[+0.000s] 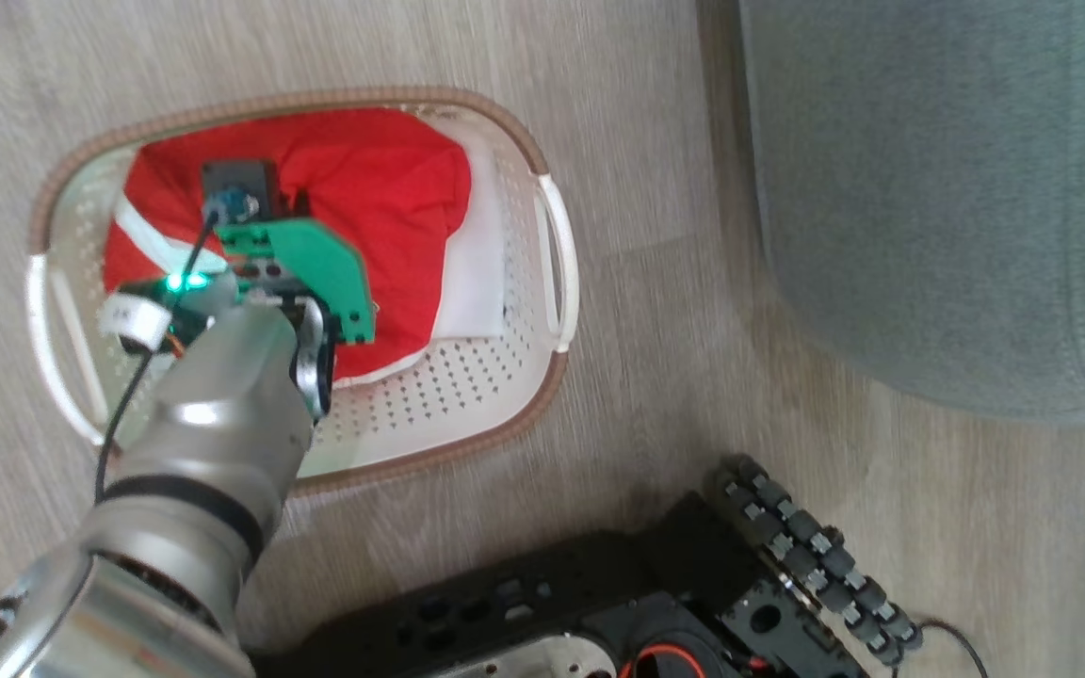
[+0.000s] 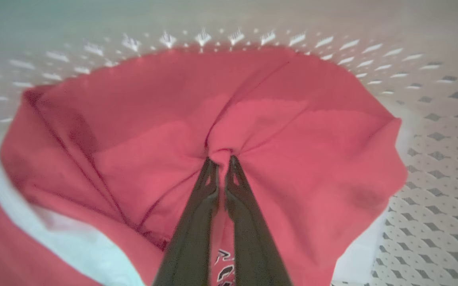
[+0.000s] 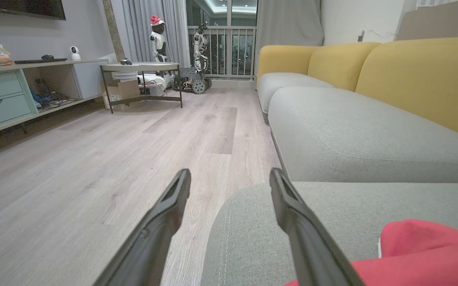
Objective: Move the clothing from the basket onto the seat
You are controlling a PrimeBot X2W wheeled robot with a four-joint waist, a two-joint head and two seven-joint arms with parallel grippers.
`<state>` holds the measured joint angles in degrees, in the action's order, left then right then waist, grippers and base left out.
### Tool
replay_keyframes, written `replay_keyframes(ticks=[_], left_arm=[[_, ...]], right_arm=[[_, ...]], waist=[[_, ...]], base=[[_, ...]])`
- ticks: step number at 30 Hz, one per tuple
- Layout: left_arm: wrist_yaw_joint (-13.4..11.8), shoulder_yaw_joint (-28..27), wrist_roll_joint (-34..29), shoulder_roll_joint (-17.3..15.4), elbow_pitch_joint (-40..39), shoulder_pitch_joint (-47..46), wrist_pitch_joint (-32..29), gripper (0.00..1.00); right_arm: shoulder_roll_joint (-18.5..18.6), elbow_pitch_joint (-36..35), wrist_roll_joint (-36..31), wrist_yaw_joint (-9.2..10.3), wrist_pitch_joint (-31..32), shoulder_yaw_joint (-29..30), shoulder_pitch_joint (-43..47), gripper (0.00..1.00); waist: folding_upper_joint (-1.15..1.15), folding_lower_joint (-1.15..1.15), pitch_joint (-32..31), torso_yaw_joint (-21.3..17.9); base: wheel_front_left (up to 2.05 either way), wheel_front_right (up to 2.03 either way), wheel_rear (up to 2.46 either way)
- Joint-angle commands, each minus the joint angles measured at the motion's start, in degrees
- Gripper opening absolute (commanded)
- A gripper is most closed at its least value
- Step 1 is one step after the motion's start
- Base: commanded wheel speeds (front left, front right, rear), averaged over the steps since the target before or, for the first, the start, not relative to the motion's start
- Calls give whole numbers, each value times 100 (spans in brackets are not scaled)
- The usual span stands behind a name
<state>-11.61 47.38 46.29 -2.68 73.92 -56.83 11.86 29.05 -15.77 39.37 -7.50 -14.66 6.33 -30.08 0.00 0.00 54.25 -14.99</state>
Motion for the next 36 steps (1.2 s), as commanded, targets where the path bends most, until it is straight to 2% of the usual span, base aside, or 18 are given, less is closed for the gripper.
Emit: replay_keyframes(ticks=[1,11,15,25,36], left_arm=[[4,-46,54,-20,-71,276,111,0],[184,110,194,-20,-441,1000,305,0],[144,-14,118,-20,-850,1264,311,0],[247,-635,-688,-37,-1757,2144,313,0],[491,-1371,-1683,-171,-2954,3007,313,0]], right_arm=[[90,-96,-25,1,-34,1,225,100],[39,146,-92,1,-34,-163,563,100],[18,225,-139,1,-34,-243,737,100],[-45,444,-310,1,-34,-502,1193,100],[-281,686,-507,1,-34,-816,1638,100]], waist=[[0,0,-242,51],[0,0,-1445,247],[0,0,-1970,375],[0,0,-3102,660],[0,0,-4116,914]], base=[[0,0,0],[0,0,0],[0,0,0],[0,0,0],[0,0,0]])
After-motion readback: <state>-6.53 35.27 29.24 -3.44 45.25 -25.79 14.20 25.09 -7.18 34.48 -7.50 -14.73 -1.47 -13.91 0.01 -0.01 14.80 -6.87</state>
